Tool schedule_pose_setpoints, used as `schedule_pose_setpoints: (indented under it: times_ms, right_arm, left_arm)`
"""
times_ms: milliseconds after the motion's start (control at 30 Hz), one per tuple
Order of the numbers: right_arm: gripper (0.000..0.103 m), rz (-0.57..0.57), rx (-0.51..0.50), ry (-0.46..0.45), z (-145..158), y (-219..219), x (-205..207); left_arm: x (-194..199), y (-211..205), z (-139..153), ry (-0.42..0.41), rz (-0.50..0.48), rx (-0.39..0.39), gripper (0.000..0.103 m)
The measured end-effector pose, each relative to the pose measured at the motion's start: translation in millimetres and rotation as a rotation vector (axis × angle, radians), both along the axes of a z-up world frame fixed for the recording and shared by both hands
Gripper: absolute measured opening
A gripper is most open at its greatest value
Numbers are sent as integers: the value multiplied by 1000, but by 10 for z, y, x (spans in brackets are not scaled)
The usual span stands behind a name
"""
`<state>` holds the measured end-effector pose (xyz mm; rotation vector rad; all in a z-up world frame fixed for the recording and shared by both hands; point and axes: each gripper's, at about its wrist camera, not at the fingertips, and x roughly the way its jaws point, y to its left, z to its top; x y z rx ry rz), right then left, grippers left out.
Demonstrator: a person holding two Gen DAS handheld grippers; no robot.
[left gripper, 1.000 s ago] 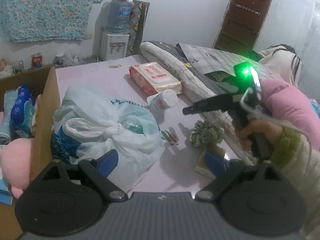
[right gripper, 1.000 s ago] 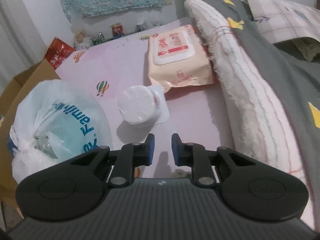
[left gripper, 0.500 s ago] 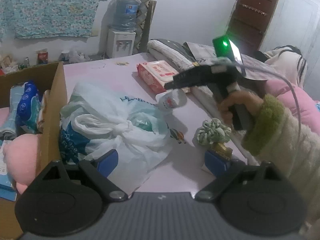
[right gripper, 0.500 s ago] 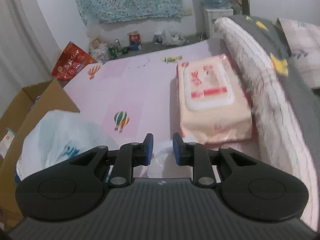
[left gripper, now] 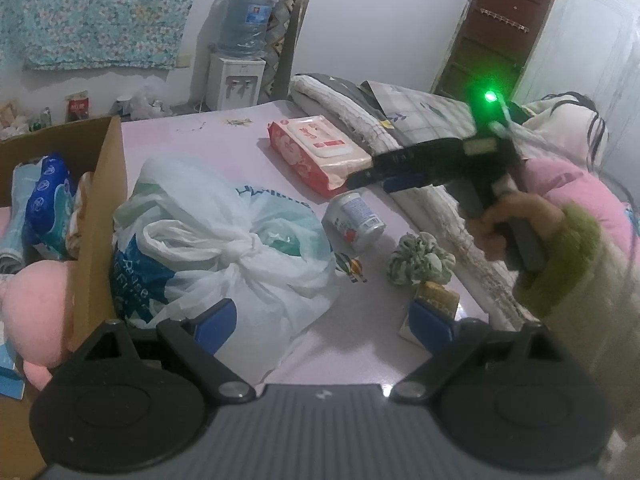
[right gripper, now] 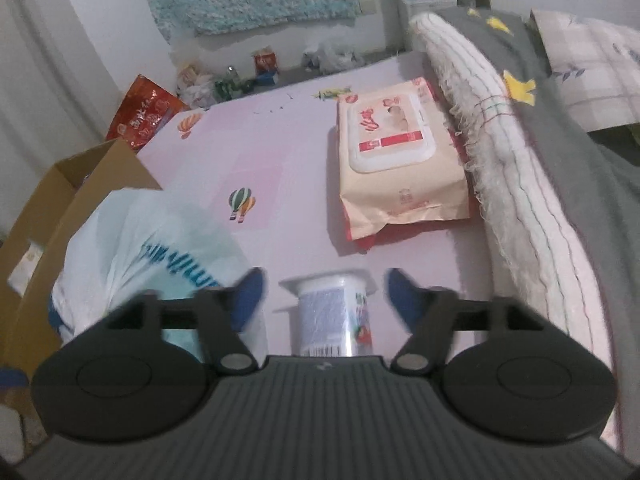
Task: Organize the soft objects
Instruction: 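Move the right tool toward the yogurt cup and clear plastic cup, then grasp the strawberry yogurt cup with the left tool while the right tool grasps the clear cup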
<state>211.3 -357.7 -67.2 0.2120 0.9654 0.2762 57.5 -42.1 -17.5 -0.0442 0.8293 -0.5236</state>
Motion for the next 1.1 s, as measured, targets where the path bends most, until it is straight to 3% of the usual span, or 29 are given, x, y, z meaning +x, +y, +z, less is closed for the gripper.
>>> schedule_pose_setpoints:
  times_ms: [167, 267, 367, 500, 667, 700, 733, 900, 1100]
  right_arm:
    - [89, 36, 24, 217, -291, 105, 445]
    - [88, 53, -25, 263, -421, 189, 540]
    - [72, 33, -9, 262, -477, 170, 568]
    - [72, -7, 30, 202, -415, 78, 490]
    - [71, 23, 19, -23, -188, 70, 211]
    - [62, 37, 8, -50, -179, 87, 158]
    - [41, 51, 12, -59, -181, 90, 124]
    - [42, 47, 7, -44, -214, 52, 41]
    - [43, -34, 138, -59, -93, -145, -58]
  left_arm:
    - [-25, 56, 18, 5, 14, -9, 94]
    - [-39, 73, 34, 6, 17, -10, 94]
    - [-35, 87, 38, 9, 23, -13, 94]
    - [-33, 95, 38, 14, 26, -17, 94]
    - [-32, 74, 25, 12, 25, -13, 94]
    - [-29, 68, 22, 13, 25, -13, 94]
    - [-25, 61, 18, 15, 25, -13, 94]
    - [-43, 12, 20, 14, 20, -5, 94]
    - [-45, -31, 63, -3, 8, 22, 94]
